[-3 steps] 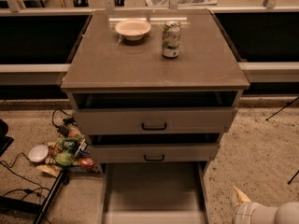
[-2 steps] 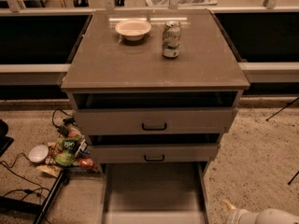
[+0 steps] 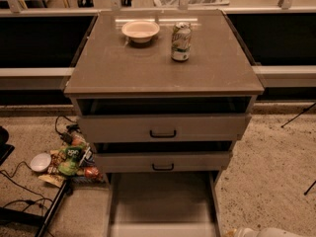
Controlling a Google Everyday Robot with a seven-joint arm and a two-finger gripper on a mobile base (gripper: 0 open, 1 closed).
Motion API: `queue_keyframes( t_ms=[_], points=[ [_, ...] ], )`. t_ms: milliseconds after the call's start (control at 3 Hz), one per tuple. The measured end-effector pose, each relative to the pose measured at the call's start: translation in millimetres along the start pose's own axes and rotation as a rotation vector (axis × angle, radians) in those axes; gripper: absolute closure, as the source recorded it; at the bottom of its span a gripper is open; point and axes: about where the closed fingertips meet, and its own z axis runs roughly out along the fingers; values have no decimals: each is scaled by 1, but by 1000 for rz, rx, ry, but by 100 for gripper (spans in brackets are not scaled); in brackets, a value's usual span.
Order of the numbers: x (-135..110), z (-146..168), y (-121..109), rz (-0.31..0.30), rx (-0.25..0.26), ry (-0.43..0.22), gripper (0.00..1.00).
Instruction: Close bottom drawer
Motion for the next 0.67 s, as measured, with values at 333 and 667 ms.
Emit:
queue_keyframes(
  t_ms=[333,667],
  points=[
    [33,48,10,35,-29,-17,87],
    [76,89,35,110,-67,-32,100]
  ],
)
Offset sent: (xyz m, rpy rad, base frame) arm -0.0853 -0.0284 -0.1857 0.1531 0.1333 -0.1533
